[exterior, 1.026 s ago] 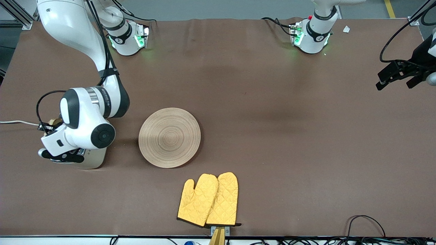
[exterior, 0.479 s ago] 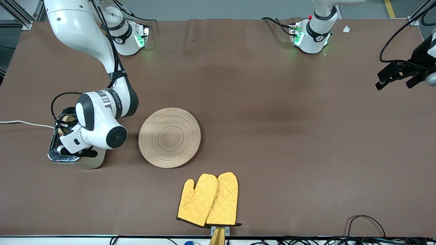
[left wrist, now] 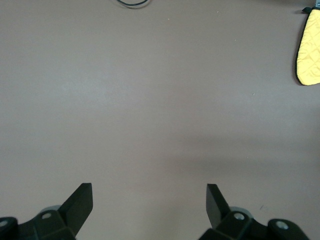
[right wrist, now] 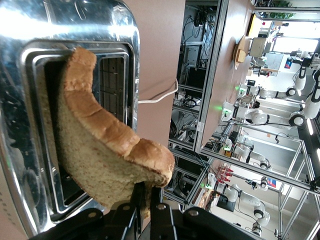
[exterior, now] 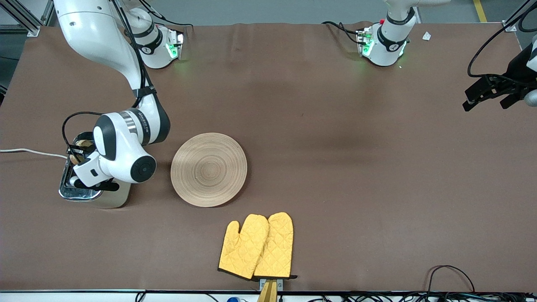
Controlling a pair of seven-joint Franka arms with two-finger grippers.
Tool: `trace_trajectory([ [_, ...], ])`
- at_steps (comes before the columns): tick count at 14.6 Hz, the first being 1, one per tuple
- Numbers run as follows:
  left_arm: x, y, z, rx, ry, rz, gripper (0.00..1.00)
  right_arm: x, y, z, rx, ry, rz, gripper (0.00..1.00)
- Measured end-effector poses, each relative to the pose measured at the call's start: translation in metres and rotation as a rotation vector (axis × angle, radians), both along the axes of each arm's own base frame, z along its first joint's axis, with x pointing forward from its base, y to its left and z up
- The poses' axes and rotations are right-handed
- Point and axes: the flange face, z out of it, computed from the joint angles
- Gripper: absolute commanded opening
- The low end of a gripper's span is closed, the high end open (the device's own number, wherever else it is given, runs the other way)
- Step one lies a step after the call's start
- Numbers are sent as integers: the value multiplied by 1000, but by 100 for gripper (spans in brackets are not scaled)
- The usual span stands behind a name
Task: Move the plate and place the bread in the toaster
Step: 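Lower the bread slice into the toaster slot with the right gripper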
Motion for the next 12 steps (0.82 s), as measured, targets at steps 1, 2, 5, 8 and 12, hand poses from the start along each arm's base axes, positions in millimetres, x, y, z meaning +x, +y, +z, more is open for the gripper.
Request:
trace_trajectory([
  [1, 0, 0, 0, 0, 0, 0, 100, -1, -1, 3, -2, 0, -5, 0],
  [2, 0, 0, 0, 0, 0, 0, 100, -2, -1, 6, -4, 0, -11, 0],
  [5, 0, 0, 0, 0, 0, 0, 100, -5, 0, 8, -2, 4, -11, 0],
  [8, 0, 0, 0, 0, 0, 0, 100, -8, 5, 8, -4, 11, -9, 0],
  [12, 0, 0, 0, 0, 0, 0, 100, -14, 13, 8, 7, 22, -7, 0],
])
